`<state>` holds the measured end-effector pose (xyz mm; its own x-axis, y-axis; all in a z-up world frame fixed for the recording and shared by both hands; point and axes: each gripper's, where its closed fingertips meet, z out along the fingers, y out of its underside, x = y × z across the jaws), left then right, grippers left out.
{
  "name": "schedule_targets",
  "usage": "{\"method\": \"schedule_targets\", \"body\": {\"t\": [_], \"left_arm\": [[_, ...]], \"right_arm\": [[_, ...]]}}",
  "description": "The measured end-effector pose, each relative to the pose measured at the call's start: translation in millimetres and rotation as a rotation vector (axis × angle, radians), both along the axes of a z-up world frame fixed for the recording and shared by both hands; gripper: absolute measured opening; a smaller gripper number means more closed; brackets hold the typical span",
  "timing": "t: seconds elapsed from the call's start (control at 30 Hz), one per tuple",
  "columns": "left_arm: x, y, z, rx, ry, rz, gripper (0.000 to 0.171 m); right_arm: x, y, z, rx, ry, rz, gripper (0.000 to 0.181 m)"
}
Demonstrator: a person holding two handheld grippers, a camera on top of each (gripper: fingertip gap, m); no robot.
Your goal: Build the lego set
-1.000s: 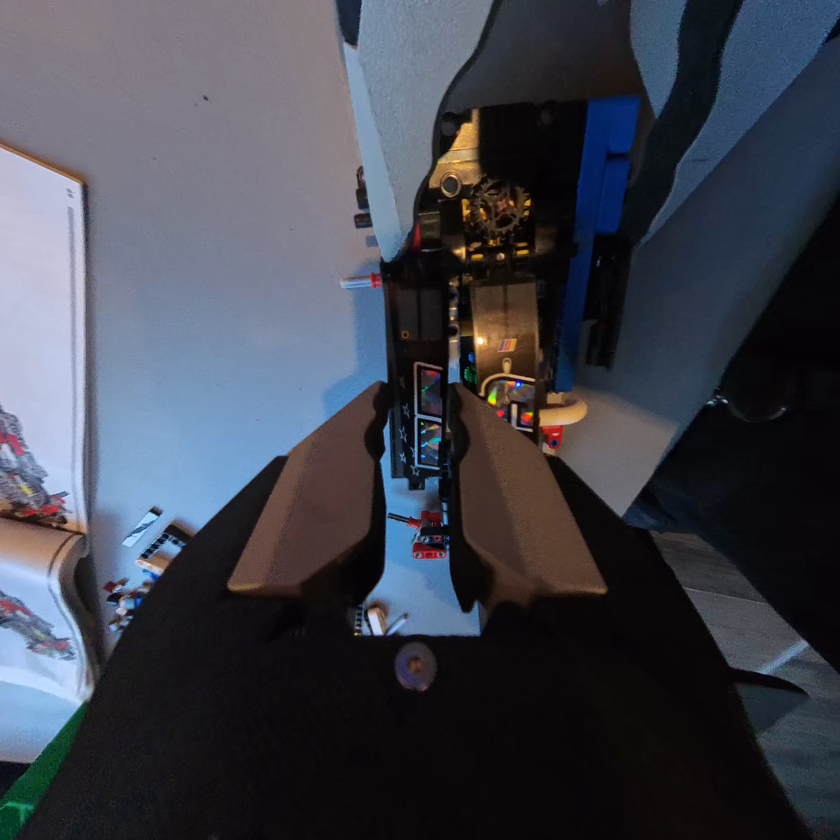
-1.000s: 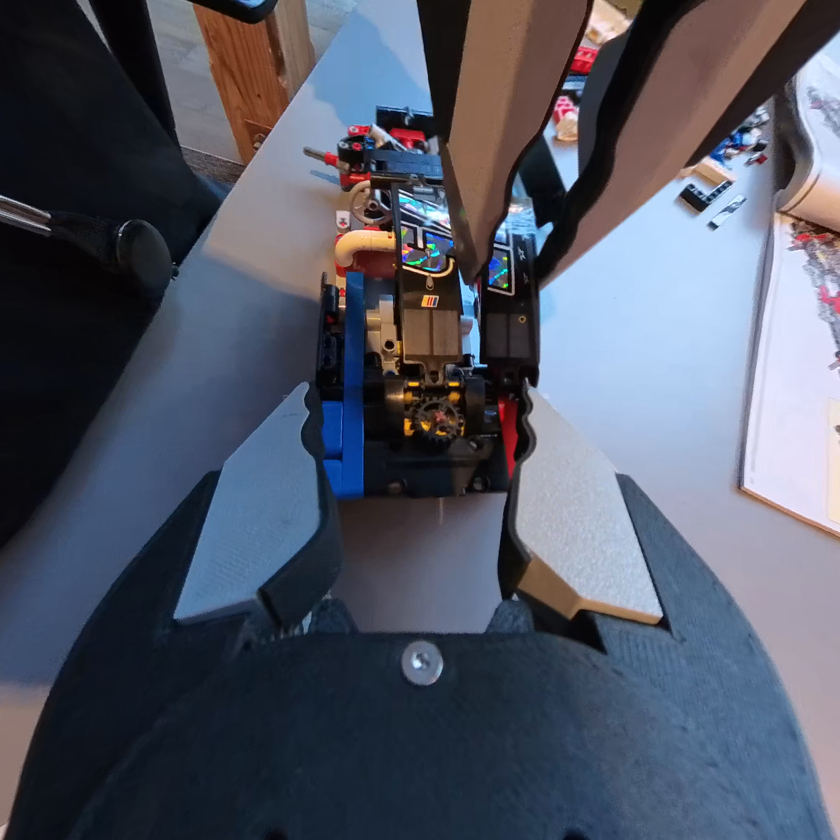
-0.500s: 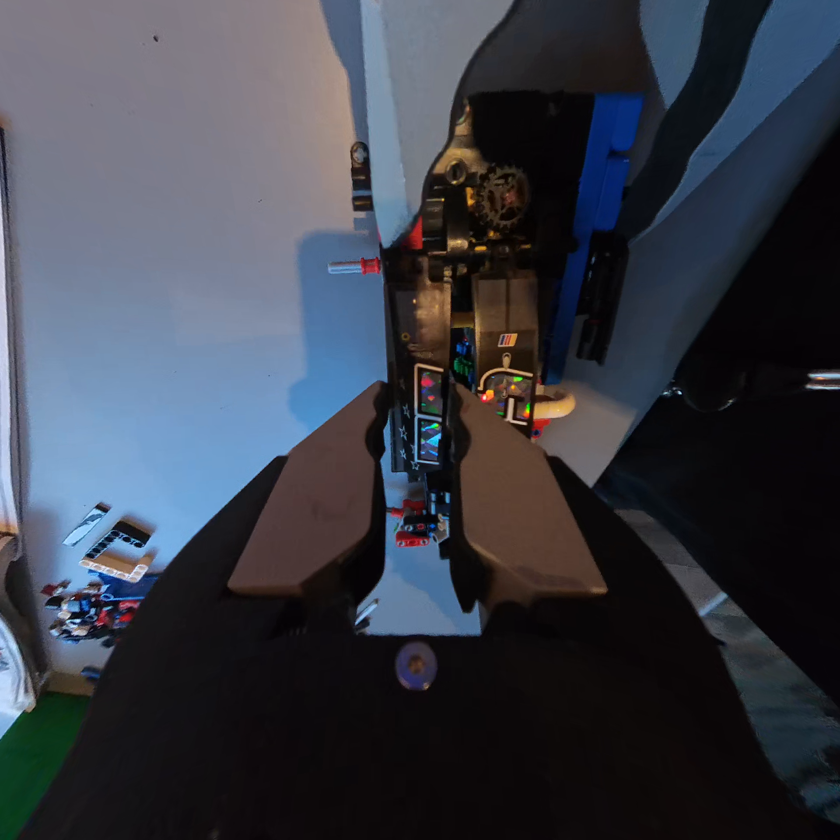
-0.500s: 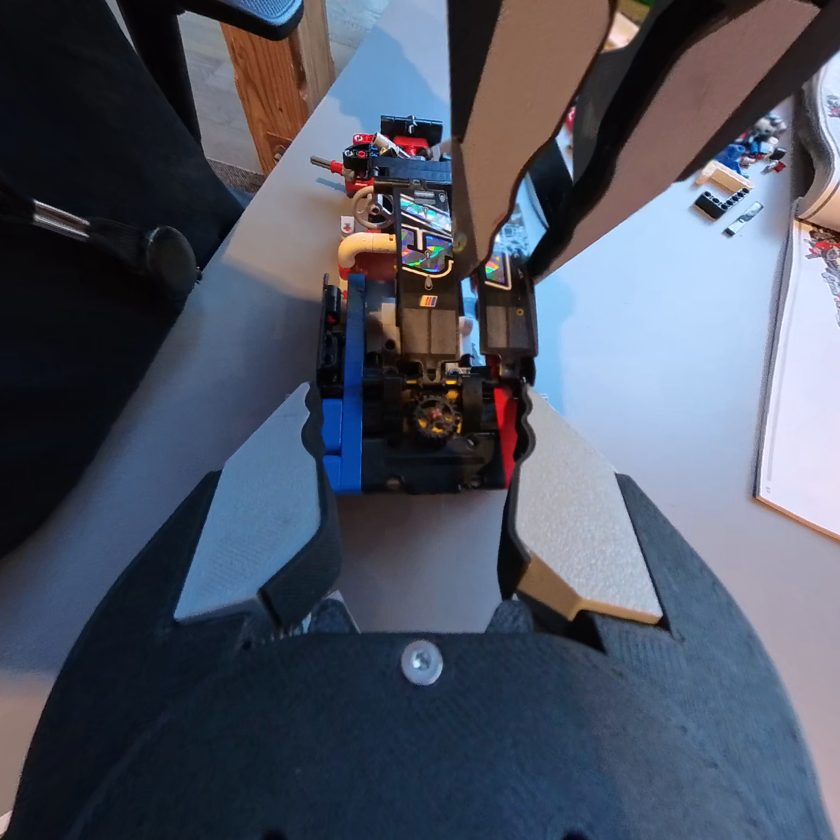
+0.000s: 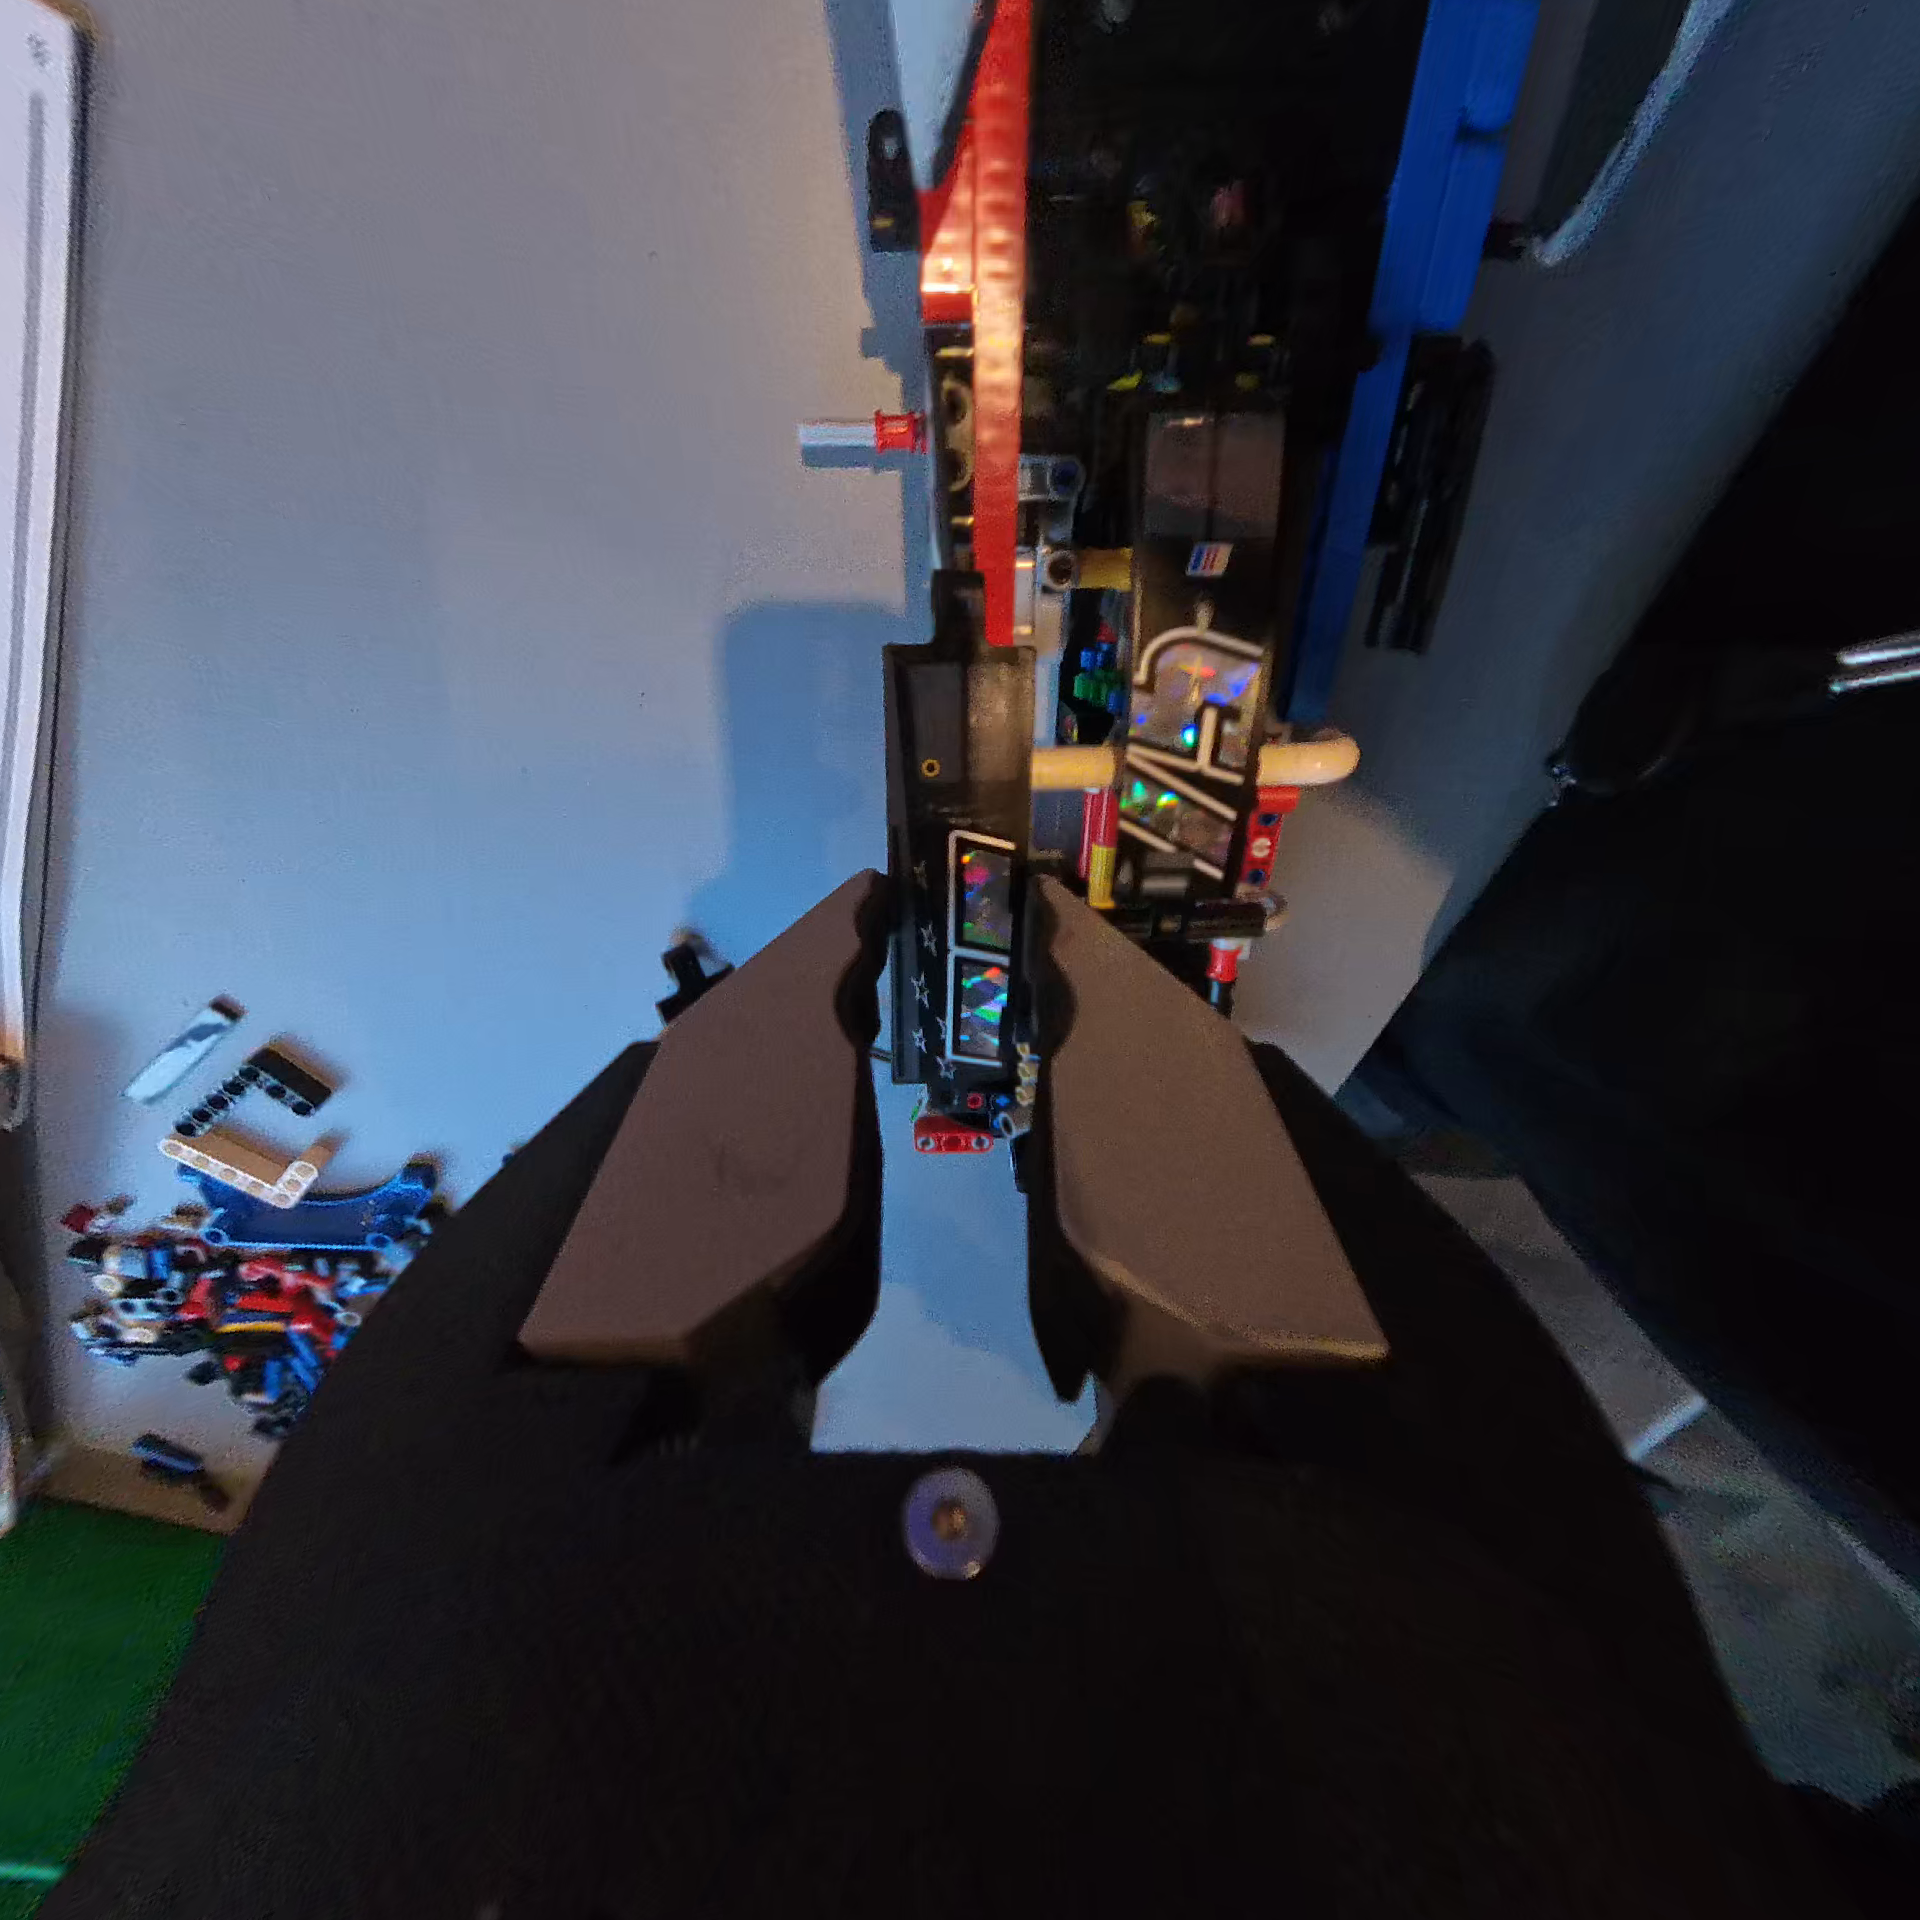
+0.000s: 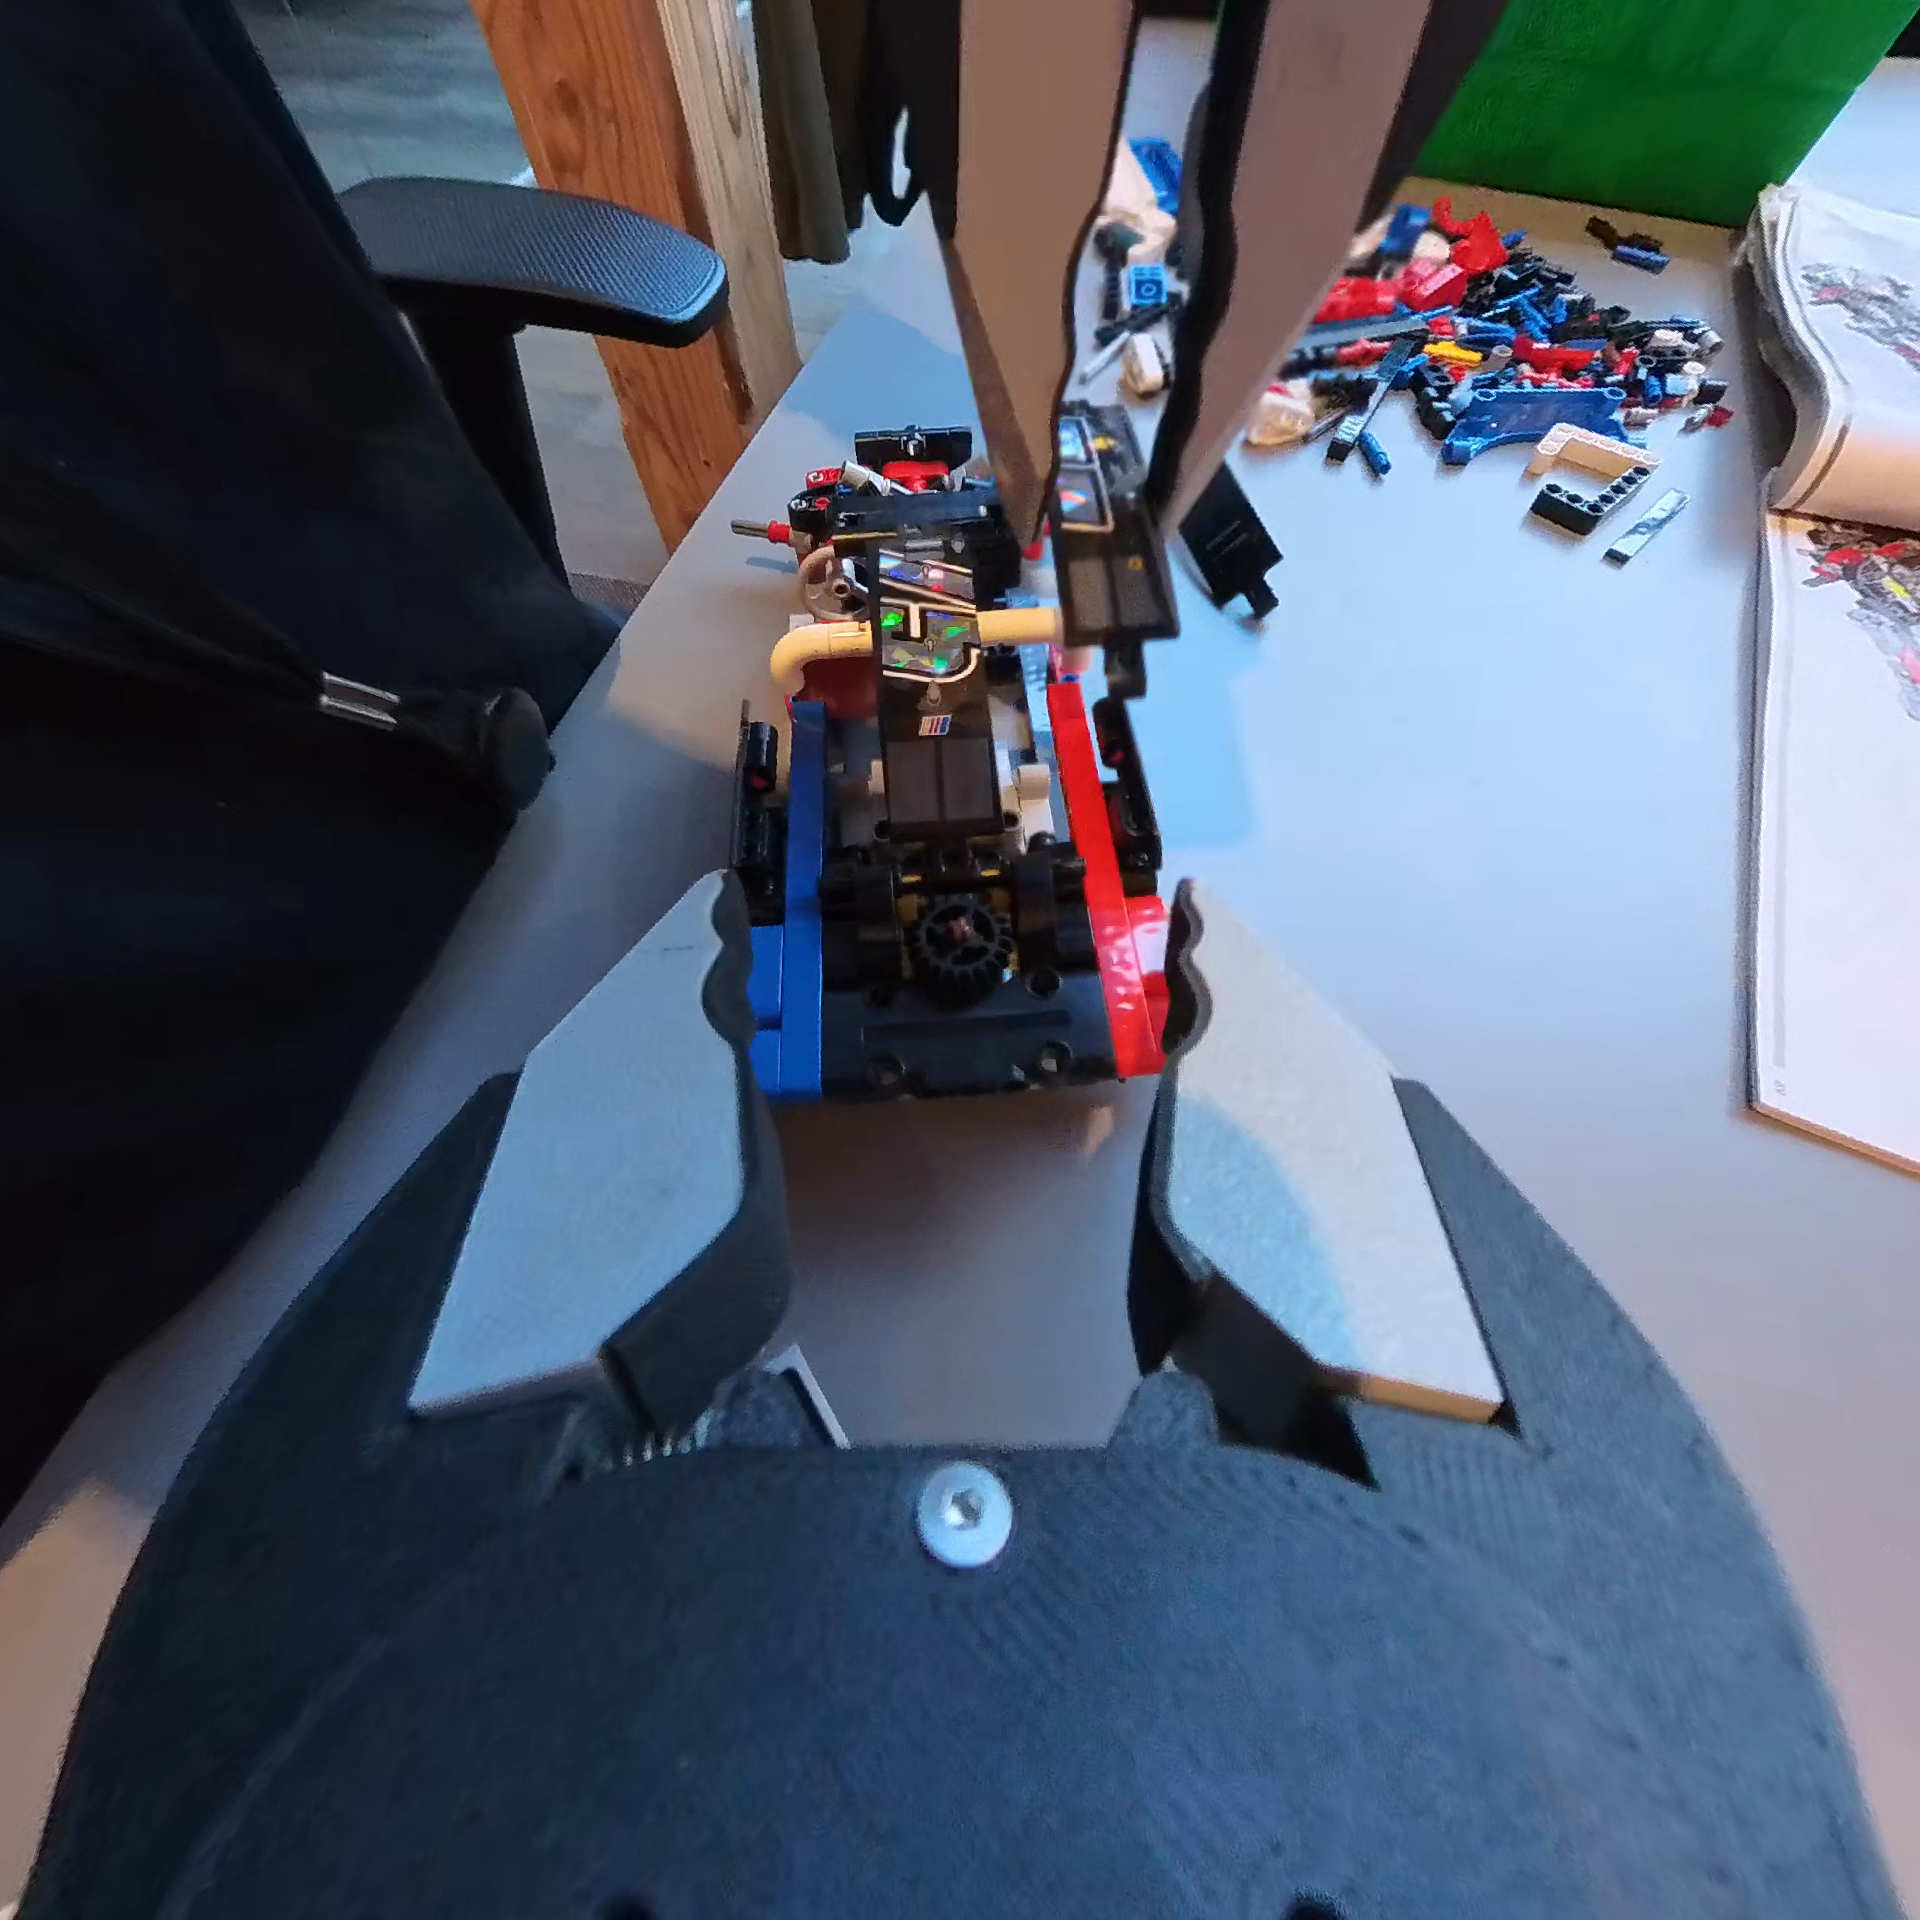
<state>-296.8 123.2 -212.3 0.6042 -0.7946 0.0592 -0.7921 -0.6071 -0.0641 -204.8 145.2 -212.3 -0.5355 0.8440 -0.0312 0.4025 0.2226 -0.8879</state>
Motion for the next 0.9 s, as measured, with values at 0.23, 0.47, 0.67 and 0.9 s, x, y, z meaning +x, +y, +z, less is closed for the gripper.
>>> {"method": "schedule_targets", "body": {"t": [0.23,0.47,0.67,0.9], "left_arm": [[-13.4,10.3,11.6,0.242,-0.198,0.141,0.023],[-25.1,17.3,-2.7,0.409,-0.265,0.183,0.023],[-27.2,26.0,-9.8,0.419,-0.354,0.195,0.023],[-33.0,36.5,-15.1,0.446,-0.418,0.215,0.023]], "right_arm": [[-1.0,8.7,8.4,-0.104,0.072,-0.044,0.075],[-6.1,19.7,15.1,-0.176,0.112,-0.083,0.054],[-17.4,33.1,14.2,-0.206,0.113,-0.126,0.048],[-22.3,43.5,5.3,-0.257,0.094,-0.15,0.047]]}}
